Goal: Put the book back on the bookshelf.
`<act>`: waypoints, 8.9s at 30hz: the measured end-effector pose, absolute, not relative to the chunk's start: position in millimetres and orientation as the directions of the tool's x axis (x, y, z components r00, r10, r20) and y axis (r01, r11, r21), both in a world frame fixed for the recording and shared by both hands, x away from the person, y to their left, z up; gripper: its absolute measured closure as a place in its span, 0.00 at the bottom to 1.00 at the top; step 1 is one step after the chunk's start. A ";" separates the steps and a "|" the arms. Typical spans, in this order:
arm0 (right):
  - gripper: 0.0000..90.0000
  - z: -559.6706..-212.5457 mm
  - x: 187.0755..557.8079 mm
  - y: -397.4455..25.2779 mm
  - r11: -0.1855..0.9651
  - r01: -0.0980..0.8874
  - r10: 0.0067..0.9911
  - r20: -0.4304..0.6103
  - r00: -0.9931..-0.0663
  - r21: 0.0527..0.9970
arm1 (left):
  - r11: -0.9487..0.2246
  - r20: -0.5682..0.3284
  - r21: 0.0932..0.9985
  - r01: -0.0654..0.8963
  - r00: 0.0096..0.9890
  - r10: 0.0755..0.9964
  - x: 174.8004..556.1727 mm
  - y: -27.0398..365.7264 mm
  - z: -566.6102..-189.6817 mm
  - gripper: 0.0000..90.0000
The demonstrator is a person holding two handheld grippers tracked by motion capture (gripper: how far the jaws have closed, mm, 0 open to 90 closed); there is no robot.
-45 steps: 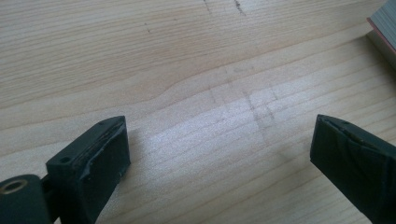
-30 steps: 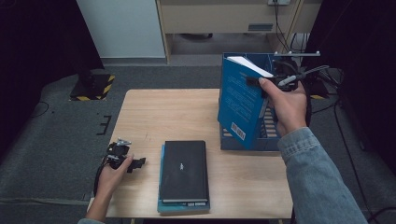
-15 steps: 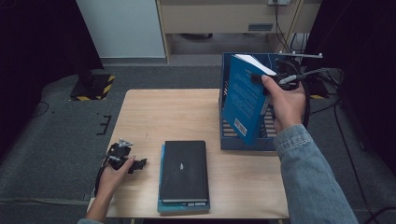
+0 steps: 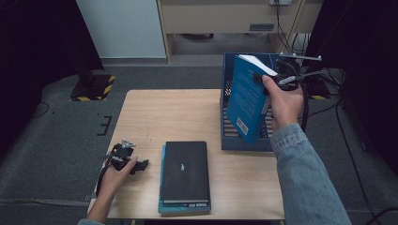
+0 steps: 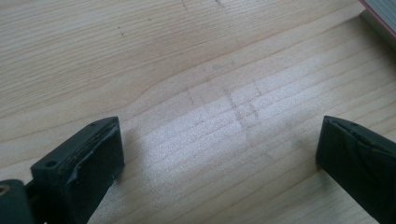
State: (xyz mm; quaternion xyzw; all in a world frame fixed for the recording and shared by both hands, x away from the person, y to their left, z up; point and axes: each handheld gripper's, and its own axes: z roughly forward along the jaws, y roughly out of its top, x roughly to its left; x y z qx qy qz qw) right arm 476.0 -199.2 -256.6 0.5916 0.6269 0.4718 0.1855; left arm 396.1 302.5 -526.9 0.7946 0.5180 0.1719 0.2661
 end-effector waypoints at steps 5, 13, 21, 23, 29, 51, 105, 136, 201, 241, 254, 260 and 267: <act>0.66 -258.8 474.2 -195.1 -0.128 0.565 0.918 0.313 -0.244 0.815 | -0.323 -0.002 0.604 0.729 0.407 0.913 396.6 302.5 -527.1 0.00; 0.66 -259.9 475.4 -183.4 -0.107 0.572 0.912 0.310 -0.270 0.814 | -0.325 -0.003 0.602 0.729 0.409 0.913 396.5 302.6 -527.0 0.00; 0.66 -260.0 481.5 -185.6 -0.111 0.574 0.917 0.306 -0.255 0.811 | -0.325 -0.002 0.603 0.728 0.409 0.912 396.8 302.6 -527.1 0.00; 0.66 -260.2 482.6 -187.2 -0.112 0.576 0.921 0.302 -0.246 0.810 | -0.326 -0.002 0.603 0.728 0.410 0.912 397.0 302.4 -527.0 0.00; 0.66 -262.6 484.9 -184.6 -0.091 0.577 0.931 0.275 -0.240 0.812 | -0.327 -0.002 0.603 0.728 0.411 0.912 397.0 302.2 -527.0 0.00; 0.66 -274.1 512.4 -164.0 -0.152 0.534 0.941 0.287 -0.180 0.832 | -0.332 -0.005 0.604 0.725 0.420 0.907 395.6 301.5 -526.9 0.00; 0.66 -333.8 519.7 -155.7 -0.158 0.524 0.947 0.279 -0.160 0.837 | -0.344 -0.006 0.605 0.718 0.436 0.900 396.8 298.8 -526.9 0.01; 0.65 -345.2 485.5 -159.2 -0.054 0.577 0.951 0.217 -0.218 0.815 | -0.344 -0.008 0.602 0.721 0.436 0.900 394.2 298.2 -526.8 0.00; 0.66 -338.8 491.8 -153.4 -0.032 0.610 0.952 0.210 -0.222 0.792 | -0.351 -0.006 0.601 0.718 0.443 0.897 394.8 296.0 -527.1 0.00; 0.66 -317.1 522.9 -146.8 -0.081 0.584 0.961 0.218 -0.169 0.807 | -0.358 -0.003 0.609 0.708 0.453 0.891 393.8 297.1 -527.8 0.00; 0.66 -321.9 535.7 -143.6 -0.110 0.551 0.964 0.224 -0.145 0.828 | -0.368 -0.002 0.605 0.706 0.464 0.886 394.2 295.5 -527.4 0.00; 0.66 -325.6 539.6 -137.9 -0.113 0.542 0.967 0.218 -0.133 0.833 | -0.374 -0.003 0.602 0.705 0.471 0.882 394.1 294.8 -527.2 0.00; 0.66 -328.8 542.3 -134.7 -0.106 0.533 0.970 0.205 -0.129 0.839 | -0.382 -0.002 0.598 0.705 0.478 0.878 394.6 293.9 -526.8 0.00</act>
